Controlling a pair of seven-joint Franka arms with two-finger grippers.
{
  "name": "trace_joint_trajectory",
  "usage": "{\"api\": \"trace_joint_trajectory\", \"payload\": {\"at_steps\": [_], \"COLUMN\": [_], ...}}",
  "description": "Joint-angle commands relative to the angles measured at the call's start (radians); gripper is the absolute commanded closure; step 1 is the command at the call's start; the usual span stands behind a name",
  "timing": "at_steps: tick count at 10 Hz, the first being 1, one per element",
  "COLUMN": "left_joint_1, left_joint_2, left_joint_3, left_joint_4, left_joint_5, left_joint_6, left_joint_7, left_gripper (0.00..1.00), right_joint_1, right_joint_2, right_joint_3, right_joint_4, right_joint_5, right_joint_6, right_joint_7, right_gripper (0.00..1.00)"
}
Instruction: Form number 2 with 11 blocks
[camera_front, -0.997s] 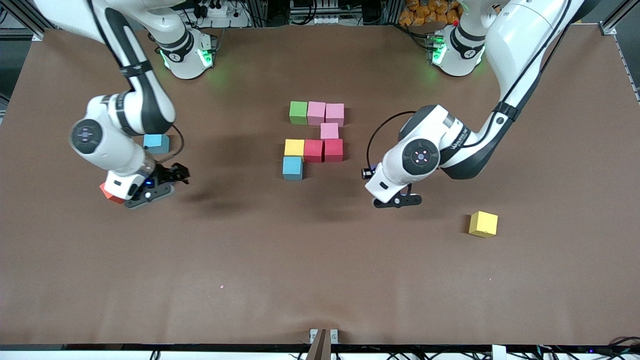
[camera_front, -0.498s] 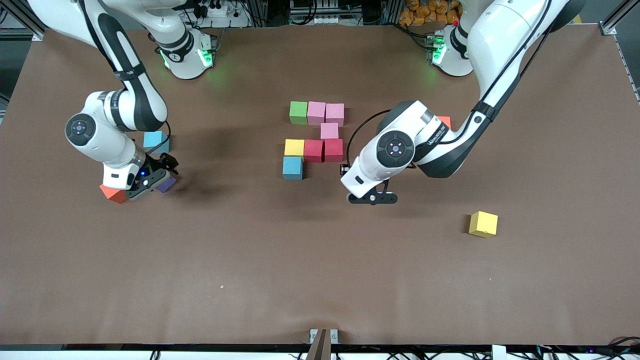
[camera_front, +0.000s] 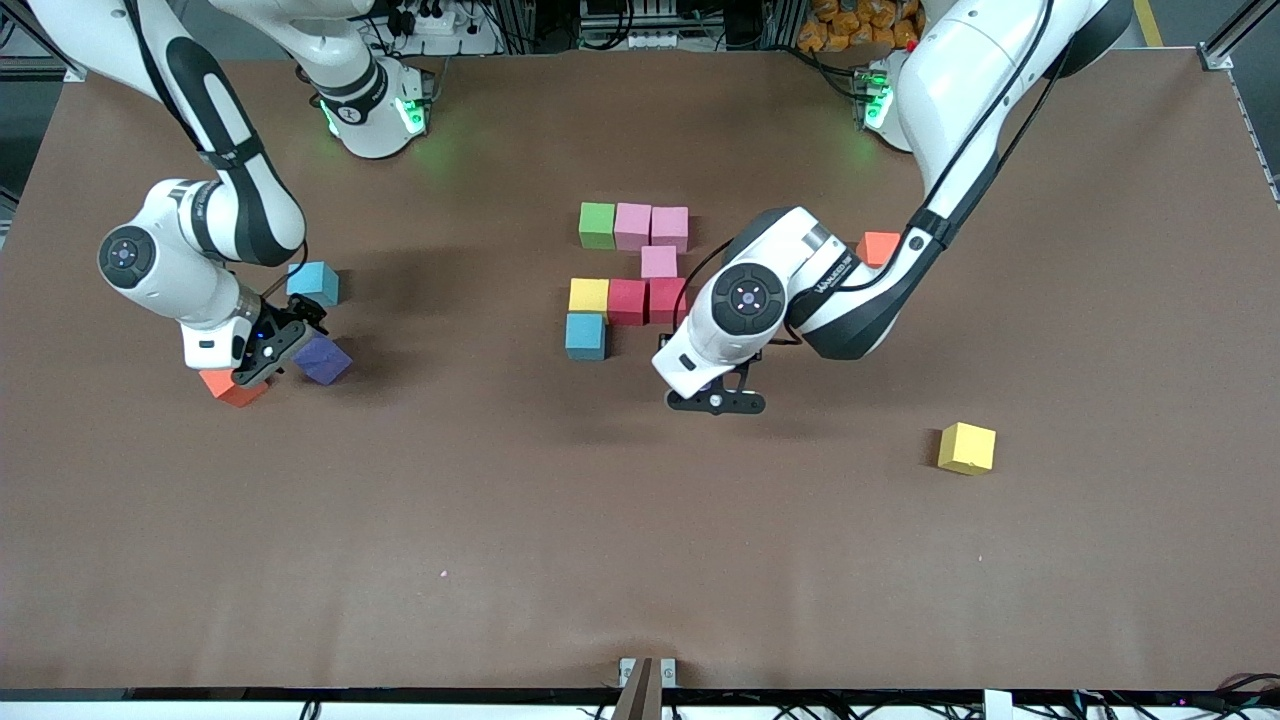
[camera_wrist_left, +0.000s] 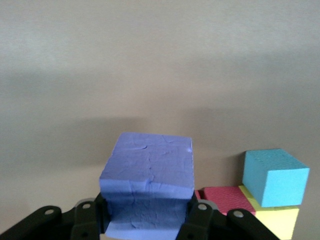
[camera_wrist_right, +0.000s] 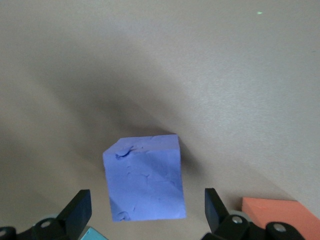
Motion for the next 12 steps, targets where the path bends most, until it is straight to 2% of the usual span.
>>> {"api": "trace_joint_trajectory", "payload": {"at_steps": [1, 5, 9, 12], "left_joint_1": [-0.052, -0.103, -0.140, -0.150], "left_joint_2": [0.057, 0.126, 0.192, 0.224], "left_joint_3": [0.030, 0.055, 0.060, 0.061], "left_joint_4": [0.090, 0.152, 0.230, 0.244], "left_joint_5": [-0.010, -0.010, -0.027, -0.103], "left_joint_6": [0.016, 0.136, 0.142, 0.162], "left_joint_7": [0.026, 0.050, 0.049, 0.038], "left_gripper": [0.65, 0.65, 0.65, 0.67], "right_joint_1": [-0.008, 0.007, -0.008, -0.007], "right_joint_2": [0.002, 0.052, 0.078, 0.085], "right_joint_3": [0.017, 0.016, 0.016, 0.017], "right_joint_4": [-0.013, -0.006, -0.008, -0.006], "right_joint_5": [-0.008, -0.009, -0.009, -0.009], "right_joint_6": [0.032, 0.078, 0.089, 0.090], "right_joint_7": [-0.010, -0.013, -0.012, -0.012], "right_gripper": [0.00, 0.00, 0.00, 0.00]}}
